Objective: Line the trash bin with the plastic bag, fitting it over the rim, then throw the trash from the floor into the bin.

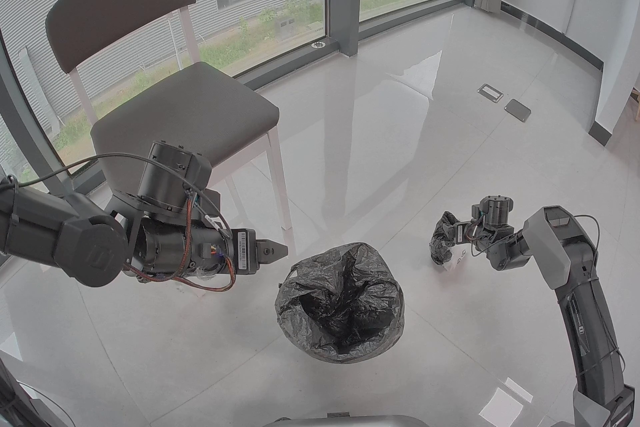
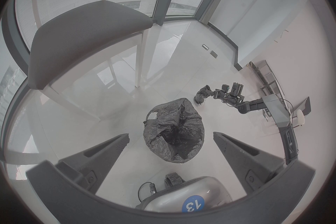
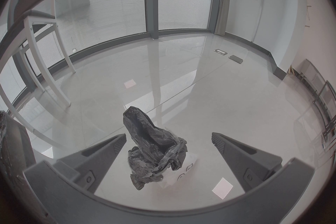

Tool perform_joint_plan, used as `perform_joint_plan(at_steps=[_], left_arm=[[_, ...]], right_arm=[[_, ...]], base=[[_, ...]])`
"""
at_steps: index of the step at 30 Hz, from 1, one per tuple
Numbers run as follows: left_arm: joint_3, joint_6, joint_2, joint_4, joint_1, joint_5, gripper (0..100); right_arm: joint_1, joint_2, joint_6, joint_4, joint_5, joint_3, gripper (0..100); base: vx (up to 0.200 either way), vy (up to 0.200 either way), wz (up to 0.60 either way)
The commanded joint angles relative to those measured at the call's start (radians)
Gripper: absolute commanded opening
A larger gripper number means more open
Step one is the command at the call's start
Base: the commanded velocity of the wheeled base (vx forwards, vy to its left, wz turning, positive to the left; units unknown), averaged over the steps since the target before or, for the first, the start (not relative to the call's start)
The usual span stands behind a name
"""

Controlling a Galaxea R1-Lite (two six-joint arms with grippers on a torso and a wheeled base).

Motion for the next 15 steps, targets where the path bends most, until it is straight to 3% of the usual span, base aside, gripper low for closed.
perform_joint_plan(at_steps=[1, 14, 15], left_arm=[[-0.001, 0.000, -0.001, -0.001, -0.009, 0.003, 100], [-0.001, -0.003, -0.012, 0.001, -0.023, 0.027, 100], [-0.001, -0.003, -0.016, 0.001, -0.023, 0.029, 100]], right_arm=[[0.007, 0.064, 0.005, 0.038, 0.001, -0.098, 100], [0.007, 0.146, -0.003, 0.246, 0.013, -0.109, 100], [0.007, 0.146, -0.004, 0.238, 0.013, -0.109, 0]], base=[[0.000, 0.000, 0.00], [0.000, 0.000, 0.00], [0.000, 0.000, 0.00]])
